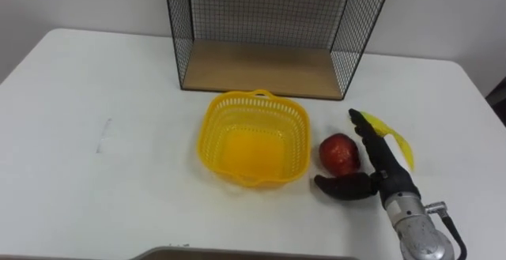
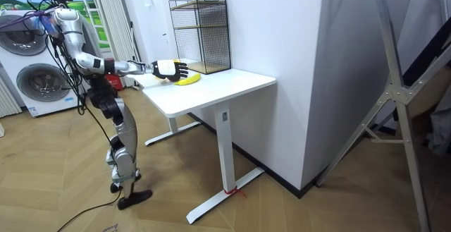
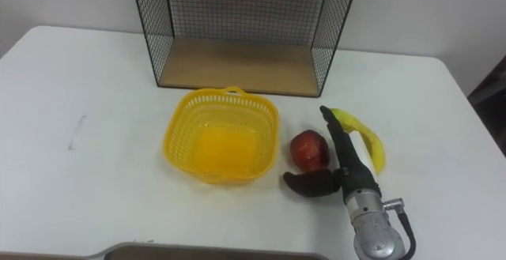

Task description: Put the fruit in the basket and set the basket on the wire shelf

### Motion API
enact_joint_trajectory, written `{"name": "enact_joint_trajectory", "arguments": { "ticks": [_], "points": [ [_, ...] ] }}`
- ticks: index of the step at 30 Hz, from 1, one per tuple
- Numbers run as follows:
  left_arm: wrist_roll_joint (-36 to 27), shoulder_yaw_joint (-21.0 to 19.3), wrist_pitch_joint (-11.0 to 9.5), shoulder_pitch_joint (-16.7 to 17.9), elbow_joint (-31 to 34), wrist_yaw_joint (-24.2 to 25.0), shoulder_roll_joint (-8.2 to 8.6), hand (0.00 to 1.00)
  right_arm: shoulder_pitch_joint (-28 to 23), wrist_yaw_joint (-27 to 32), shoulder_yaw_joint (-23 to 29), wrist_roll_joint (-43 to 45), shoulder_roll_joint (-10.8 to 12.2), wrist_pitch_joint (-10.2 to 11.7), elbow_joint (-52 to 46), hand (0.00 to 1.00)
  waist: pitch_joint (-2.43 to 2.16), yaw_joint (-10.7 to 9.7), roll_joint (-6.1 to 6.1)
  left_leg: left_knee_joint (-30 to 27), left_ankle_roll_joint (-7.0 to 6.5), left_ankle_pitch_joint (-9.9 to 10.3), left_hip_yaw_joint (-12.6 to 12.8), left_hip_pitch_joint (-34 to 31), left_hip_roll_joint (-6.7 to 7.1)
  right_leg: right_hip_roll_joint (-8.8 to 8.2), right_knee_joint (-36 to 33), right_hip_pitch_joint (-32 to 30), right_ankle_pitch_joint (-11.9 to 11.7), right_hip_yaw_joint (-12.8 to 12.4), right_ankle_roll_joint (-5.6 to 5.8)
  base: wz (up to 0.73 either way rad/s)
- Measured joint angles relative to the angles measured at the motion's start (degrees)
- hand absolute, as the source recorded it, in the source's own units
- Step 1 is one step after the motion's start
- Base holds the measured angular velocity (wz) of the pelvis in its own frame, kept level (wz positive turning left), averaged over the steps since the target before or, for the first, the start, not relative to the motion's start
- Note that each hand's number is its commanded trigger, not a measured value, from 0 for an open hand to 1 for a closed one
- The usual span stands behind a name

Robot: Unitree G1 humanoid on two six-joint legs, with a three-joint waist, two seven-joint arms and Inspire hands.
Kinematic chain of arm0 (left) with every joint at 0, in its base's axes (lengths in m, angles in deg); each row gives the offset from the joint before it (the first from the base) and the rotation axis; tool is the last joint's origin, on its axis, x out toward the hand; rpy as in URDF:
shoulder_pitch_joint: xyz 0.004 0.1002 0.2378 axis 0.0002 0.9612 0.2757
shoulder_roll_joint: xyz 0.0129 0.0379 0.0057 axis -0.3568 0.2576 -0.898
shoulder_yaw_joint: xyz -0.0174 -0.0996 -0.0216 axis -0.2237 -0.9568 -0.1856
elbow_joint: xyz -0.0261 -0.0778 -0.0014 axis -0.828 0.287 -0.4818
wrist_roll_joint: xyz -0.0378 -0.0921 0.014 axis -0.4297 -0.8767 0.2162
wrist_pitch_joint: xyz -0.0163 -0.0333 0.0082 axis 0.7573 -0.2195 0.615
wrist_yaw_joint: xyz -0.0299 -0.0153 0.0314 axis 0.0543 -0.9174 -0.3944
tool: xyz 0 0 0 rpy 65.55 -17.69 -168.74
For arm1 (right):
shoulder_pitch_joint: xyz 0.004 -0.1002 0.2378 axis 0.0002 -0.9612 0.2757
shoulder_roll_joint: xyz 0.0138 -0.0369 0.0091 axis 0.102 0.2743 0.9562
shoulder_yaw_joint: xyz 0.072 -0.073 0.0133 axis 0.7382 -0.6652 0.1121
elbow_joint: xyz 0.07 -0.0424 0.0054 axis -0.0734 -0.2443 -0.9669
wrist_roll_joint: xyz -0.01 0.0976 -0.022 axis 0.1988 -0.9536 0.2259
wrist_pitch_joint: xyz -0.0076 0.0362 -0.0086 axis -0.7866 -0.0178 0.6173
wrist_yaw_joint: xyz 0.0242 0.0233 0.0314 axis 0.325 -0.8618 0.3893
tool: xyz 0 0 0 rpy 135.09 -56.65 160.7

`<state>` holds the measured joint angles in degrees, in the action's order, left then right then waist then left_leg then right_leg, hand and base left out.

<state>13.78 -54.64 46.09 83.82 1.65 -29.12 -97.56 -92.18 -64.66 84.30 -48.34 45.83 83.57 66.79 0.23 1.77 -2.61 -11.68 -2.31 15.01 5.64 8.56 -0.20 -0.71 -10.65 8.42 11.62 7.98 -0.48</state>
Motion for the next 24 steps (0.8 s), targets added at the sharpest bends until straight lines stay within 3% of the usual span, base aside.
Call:
{"name": "enact_joint_trajectory", "arguments": {
  "ticks": [10,12,13,14,15,16,24],
  "points": [
    [0.00,-0.06,0.12,0.23,-0.08,-0.04,0.00,0.00,-0.10,-0.04,-0.04,0.02,0.01,-0.37,1.06,0.00,0.05,0.08,0.06,0.00,0.00,0.00,-0.19,0.07,0.04,0.02,0.07,0.20,0.00,0.21,0.01,0.01],
    [0.02,-0.38,0.19,0.40,-0.02,-0.08,0.01,0.00,-0.10,-0.01,0.04,0.46,-0.01,-0.37,2.28,0.53,0.06,0.06,0.07,0.03,0.00,0.00,-0.19,0.08,0.02,0.06,0.08,0.19,0.00,0.23,0.00,0.00],
    [0.13,-0.71,0.24,0.48,-0.01,-0.08,0.04,0.00,-0.05,0.00,0.05,0.65,-0.08,-0.25,2.34,0.62,0.05,-0.02,0.09,0.08,0.00,0.00,-0.21,0.00,0.02,0.08,0.09,0.09,0.00,0.35,0.00,0.00],
    [0.35,-0.76,0.33,0.50,-0.01,-0.08,0.04,0.00,-0.04,0.00,0.06,0.95,-0.08,-0.25,2.34,0.81,0.05,-0.07,0.09,0.09,0.00,0.01,-0.25,-0.06,0.02,0.07,0.09,0.04,0.00,0.58,0.00,0.00],
    [1.31,-0.79,0.53,0.50,-0.01,-0.08,0.04,0.00,0.03,0.06,0.11,1.48,-0.08,-0.17,2.29,0.93,0.03,-0.10,0.10,0.10,0.00,0.01,-0.39,-0.18,0.04,0.05,0.09,-0.01,0.00,0.87,0.01,0.05],
    [1.87,-0.82,0.57,0.50,-0.01,-0.08,0.04,0.00,0.08,0.18,0.39,2.29,-0.07,-0.20,2.29,1.00,-0.01,-0.16,0.10,0.06,0.00,0.01,-0.49,-0.23,0.05,0.05,0.09,-0.04,0.00,0.96,0.01,0.05],
    [3.49,-1.24,1.49,0.31,0.45,-0.09,0.04,0.00,0.78,0.72,3.81,2.94,-0.11,-0.31,3.38,1.00,-0.60,-0.07,0.15,0.03,0.01,0.01,-1.07,-0.07,-0.03,-0.14,0.13,0.13,-0.01,1.56,0.02,0.03]
  ]
}}
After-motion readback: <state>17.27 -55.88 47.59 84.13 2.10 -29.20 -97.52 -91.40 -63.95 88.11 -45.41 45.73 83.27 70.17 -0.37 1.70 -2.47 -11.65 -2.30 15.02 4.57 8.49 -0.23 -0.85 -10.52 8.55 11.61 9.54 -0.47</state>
